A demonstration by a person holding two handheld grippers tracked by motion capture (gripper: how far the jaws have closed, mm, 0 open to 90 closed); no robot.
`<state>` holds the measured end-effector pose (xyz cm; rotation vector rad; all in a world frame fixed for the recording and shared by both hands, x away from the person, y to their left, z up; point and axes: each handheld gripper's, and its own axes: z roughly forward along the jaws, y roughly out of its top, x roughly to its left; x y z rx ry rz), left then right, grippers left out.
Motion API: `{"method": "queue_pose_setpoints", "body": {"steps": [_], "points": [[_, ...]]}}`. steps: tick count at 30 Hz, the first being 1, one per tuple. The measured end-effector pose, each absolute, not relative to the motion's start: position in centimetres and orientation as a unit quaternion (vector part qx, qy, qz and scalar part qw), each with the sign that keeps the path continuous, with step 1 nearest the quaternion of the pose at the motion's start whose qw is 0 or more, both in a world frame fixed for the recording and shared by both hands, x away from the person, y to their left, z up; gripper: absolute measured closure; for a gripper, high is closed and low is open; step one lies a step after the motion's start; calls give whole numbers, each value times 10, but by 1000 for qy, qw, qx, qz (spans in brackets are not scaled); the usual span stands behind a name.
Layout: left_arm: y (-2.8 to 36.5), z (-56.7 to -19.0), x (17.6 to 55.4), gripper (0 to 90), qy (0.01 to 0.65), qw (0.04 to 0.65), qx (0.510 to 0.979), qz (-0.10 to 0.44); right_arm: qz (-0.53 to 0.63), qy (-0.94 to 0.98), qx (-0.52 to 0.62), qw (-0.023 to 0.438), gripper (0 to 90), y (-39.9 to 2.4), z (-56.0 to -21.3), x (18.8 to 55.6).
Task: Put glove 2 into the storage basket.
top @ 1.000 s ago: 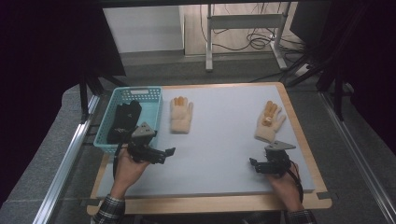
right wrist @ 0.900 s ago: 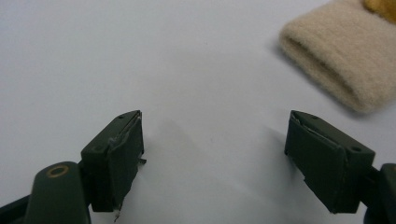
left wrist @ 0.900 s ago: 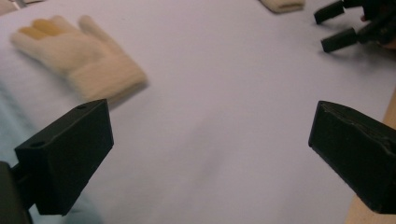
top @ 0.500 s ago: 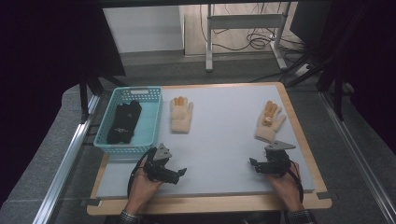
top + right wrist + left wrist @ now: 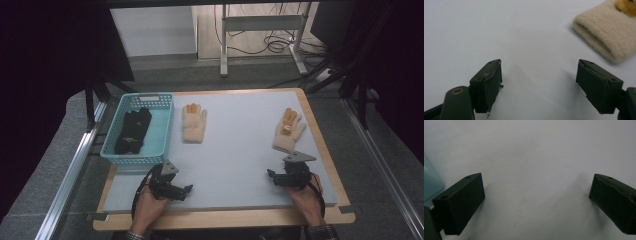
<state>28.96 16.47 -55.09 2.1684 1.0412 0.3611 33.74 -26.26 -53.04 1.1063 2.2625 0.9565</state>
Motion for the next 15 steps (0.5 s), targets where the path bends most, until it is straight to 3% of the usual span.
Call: {"method": "queue_pose_setpoints", "body": {"steps": [7, 15], "points": [[165, -551, 289, 3, 402, 348, 835, 140, 369, 820, 392, 197, 260, -254, -525, 341], [165, -551, 289, 7, 403, 348, 835, 141, 399, 829, 354, 166, 424, -215, -507, 364]]}}
